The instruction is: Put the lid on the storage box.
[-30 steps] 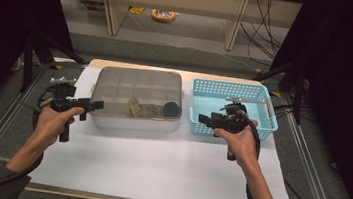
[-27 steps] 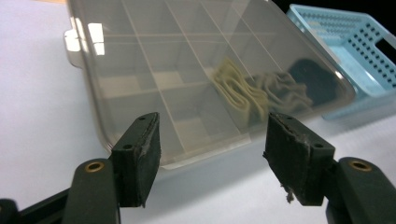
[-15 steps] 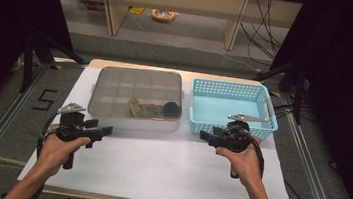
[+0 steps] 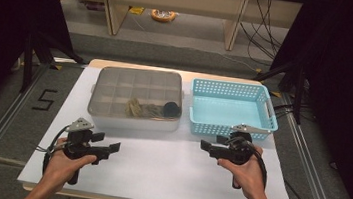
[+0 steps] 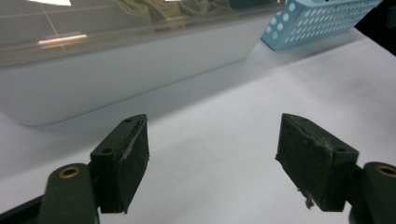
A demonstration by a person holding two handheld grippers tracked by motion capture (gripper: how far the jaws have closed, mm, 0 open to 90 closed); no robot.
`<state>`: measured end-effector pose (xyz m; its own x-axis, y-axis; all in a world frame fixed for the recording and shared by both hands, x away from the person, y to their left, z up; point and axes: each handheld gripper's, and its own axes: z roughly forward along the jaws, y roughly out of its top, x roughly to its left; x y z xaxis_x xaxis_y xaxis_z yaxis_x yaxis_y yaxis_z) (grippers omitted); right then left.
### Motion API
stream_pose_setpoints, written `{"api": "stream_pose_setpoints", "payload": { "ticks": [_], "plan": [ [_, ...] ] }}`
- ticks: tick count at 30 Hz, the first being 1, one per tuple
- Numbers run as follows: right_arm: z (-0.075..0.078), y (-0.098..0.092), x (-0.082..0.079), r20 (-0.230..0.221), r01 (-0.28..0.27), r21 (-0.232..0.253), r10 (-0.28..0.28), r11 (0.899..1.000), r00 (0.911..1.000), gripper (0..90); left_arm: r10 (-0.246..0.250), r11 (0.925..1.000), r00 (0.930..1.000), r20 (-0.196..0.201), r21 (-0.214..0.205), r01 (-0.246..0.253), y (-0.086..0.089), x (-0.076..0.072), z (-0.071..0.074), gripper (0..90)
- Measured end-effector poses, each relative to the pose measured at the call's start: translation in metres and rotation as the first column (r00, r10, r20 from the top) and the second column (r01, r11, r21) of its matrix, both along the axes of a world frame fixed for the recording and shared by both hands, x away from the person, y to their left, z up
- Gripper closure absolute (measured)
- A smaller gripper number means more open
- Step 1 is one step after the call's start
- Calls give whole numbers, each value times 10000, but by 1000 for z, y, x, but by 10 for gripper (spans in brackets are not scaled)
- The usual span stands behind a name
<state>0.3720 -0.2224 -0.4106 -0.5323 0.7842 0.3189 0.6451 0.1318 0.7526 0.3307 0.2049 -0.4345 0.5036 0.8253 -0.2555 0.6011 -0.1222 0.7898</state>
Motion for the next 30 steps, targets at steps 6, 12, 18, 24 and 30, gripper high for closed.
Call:
{"api": "stream_pose_setpoints", "payload": {
  "ticks": [6,12,18,24,30],
  "plan": [
    [-11,-2,-12,194,-161,-79,163,9998,9997,197,-477,9984,9989,-19,286,478,-9,-9,-11,204],
    [-19,-2,-22,115,-321,-126,323,9994,9994,196,-762,9955,9971,19,560,760,-16,-14,-20,187],
    [-28,-4,-31,115,-439,-216,441,9988,9990,192,-1039,9919,9946,-23,739,1037,-20,-20,-29,178],
    [-38,-2,-45,-91,-472,-450,468,9979,9989,167,-1219,9880,9924,172,977,1196,-26,-28,-39,157],
    [-46,-2,-53,91,-484,-667,491,9966,9988,163,-1447,9834,9894,98,1116,1428,-28,-33,-46,153]
  ]
}}
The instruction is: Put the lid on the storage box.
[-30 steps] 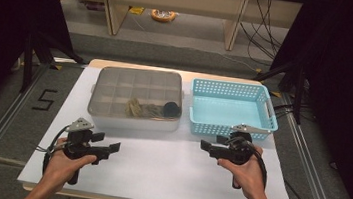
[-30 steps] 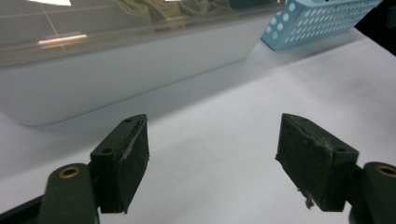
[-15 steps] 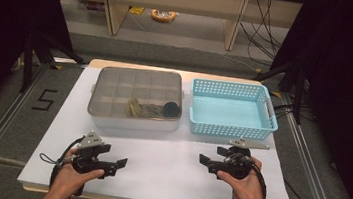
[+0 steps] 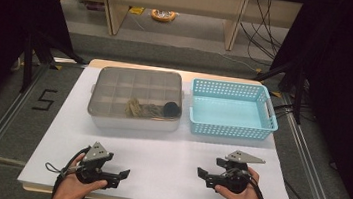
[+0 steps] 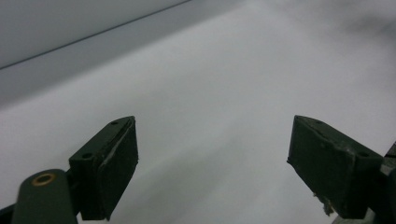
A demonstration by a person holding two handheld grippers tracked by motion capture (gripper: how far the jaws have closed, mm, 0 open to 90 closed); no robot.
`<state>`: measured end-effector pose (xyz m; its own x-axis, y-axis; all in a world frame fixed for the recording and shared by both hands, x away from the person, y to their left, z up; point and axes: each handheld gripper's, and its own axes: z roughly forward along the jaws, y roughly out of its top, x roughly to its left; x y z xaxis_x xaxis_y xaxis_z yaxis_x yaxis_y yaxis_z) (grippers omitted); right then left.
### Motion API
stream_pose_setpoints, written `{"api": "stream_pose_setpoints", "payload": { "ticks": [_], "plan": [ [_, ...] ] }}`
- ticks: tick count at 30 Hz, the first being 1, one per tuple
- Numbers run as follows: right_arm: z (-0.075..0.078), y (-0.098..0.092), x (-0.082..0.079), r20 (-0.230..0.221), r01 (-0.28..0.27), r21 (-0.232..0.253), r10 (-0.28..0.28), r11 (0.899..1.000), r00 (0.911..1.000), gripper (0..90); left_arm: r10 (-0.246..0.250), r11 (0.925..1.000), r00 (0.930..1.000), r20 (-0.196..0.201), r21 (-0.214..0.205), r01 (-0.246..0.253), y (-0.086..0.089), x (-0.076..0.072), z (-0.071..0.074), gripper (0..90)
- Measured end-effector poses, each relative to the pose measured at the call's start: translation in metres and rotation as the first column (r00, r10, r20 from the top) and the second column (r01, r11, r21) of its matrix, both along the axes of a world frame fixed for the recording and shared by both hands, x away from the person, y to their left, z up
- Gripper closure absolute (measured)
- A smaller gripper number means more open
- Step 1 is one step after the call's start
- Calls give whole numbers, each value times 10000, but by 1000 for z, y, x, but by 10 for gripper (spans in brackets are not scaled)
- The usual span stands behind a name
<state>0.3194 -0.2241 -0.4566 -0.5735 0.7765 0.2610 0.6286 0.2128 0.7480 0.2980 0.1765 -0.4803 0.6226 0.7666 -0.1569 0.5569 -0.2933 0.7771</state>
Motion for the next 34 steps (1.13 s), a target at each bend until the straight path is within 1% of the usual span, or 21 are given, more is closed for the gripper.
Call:
{"api": "stream_pose_setpoints", "payload": {
  "ticks": [2,3,5,6,7,8,10,11,12,14,15,16,19,20,21,22,23,24,30,33,34],
  "plan": [
    [-5,-1,-4,16,-82,85,81,9999,10000,163,78,10000,10000,58,55,-78,-3,-3,-3,153],
    [-7,-1,-5,-25,-43,0,43,10000,10000,163,-82,9994,10000,-3,341,82,-2,-5,-4,153],
    [-12,0,-8,9,-72,-198,72,9998,10000,163,-382,9976,9993,-37,583,383,-4,-9,-8,153],
    [-13,3,-12,-293,115,-158,-119,9998,9995,163,-376,9974,9993,9,611,375,-6,-11,-9,153],
    [-16,1,-12,-49,-224,-411,222,9989,9997,163,-329,9973,9994,116,653,321,-7,-11,-10,153],
    [-16,1,-12,-49,-224,-411,222,9989,9997,163,-329,9973,9994,116,653,321,-7,-11,-10,153],
    [-19,3,-16,-220,-306,-530,295,9981,9993,163,-463,9960,9989,121,775,452,-7,-13,-10,153],
    [-21,5,-21,-550,-299,-480,273,9984,9981,163,-526,9944,9986,90,921,516,-8,-14,-11,153],
    [-23,5,-22,-477,-402,-687,370,9968,9982,163,-526,9944,9986,90,921,516,-8,-14,-11,153],
    [-25,6,-26,-493,-544,-771,507,9955,9975,163,-683,9927,9976,62,998,673,-10,-14,-12,154],
    [-25,8,-31,-851,-393,-774,327,9962,9958,163,-683,9927,9976,62,998,673,-10,-14,-12,154],
    [-26,7,-30,-454,-599,-1079,553,9924,9974,163,-742,9920,9972,8,1021,737,-11,-14,-13,155],
    [-28,6,-31,-346,-692,-1288,652,9893,9973,163,-692,9914,9976,52,1121,682,-11,-13,-14,154],
    [-29,7,-32,-483,-695,-1147,643,9910,9968,163,-641,9925,9979,22,1049,636,-11,-13,-14,154],
    [-30,6,-32,-403,-676,-1339,627,9887,9972,163,-641,9955,9979,-95,692,646,-12,-13,-15,154],
    [-30,6,-32,-403,-676,-1339,627,9887,9972,163,-641,9955,9979,-95,692,646,-12,-13,-15,154],
    [-31,6,-31,-323,-738,-1347,700,9881,9970,163,-597,9938,9982,76,941,587,-11,-13,-14,154],
    [-31,6,-31,-322,-726,-1378,688,9878,9971,163,-652,9924,9979,29,1051,645,-10,-12,-14,154],
    [-32,5,-30,-225,-631,-1562,603,9857,9979,163,-596,9930,9982,13,1021,591,-11,-12,-15,154],
    [-34,4,-29,-145,-706,-1629,692,9841,9975,163,-523,9924,9986,-4,1114,520,-10,-11,-16,154],
    [-34,4,-29,-122,-669,-1639,658,9842,9978,163,-704,9893,9975,-19,1277,701,-8,-10,-15,154]
  ]
}}
